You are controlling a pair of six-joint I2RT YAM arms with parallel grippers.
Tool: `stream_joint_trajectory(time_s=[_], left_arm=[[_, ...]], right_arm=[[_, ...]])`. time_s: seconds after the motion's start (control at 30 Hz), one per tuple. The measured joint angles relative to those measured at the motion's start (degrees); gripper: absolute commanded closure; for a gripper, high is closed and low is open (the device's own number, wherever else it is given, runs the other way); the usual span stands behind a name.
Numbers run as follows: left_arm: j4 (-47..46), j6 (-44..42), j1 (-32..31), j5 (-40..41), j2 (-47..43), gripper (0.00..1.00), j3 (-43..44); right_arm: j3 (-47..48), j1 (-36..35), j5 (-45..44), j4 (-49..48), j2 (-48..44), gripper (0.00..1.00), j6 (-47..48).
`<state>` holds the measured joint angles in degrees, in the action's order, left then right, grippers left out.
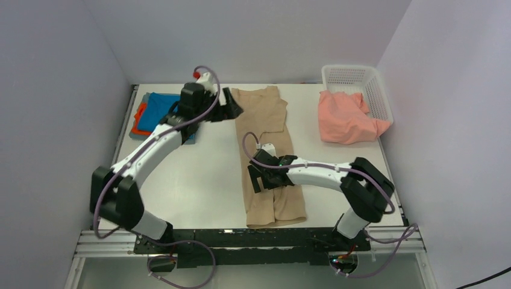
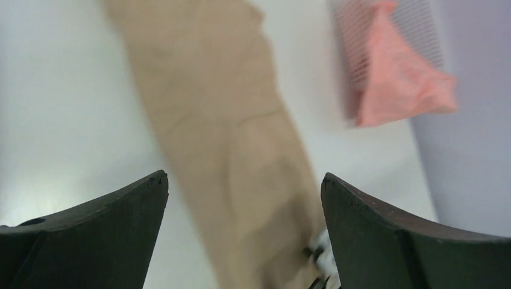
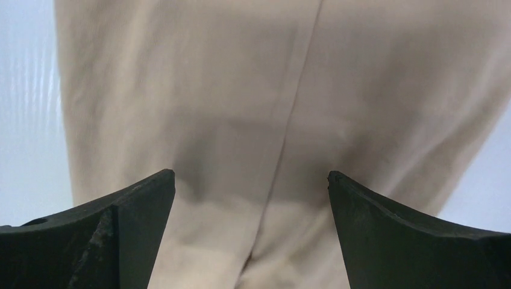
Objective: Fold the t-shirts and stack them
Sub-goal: Rotate the tshirt 90 degrees, then grab the bottom of the folded rectangular tshirt with both arms
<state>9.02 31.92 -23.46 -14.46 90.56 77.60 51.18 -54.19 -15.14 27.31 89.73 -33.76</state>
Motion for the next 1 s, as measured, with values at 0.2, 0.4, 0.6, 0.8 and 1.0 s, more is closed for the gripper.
stream_joint_trajectory(time_s=[0.2, 0.4, 0.6, 0.8, 1.0], left_arm=[[5.2, -1.3, 2.6, 12.1, -16.9, 0.01, -20.0], [11.1, -0.9, 3.3, 19.8, -29.6, 0.0, -26.0], [15.0, 0.7, 3.5, 23.0, -38.1, 0.01, -26.1], [16.6, 4.8, 3.5, 17.1, -42.5, 0.01, -34.7], [16.0, 9.5, -1.1, 6.7, -43.6, 0.08, -48.9]], right_arm=[[7.6, 0.3, 0.0, -2.6, 10.6, 0.0, 0.4], [17.7, 1.2, 0.1, -3.0, 18.9, 0.01, 1.4], [24.4, 1.8, 0.0, -2.9, 23.6, 0.0, 1.8], [19.0, 1.9, 1.6, -3.4, 17.6, 0.0, -0.5], [5.2, 2.0, 0.5, -3.7, -5.4, 0.0, -6.2]])
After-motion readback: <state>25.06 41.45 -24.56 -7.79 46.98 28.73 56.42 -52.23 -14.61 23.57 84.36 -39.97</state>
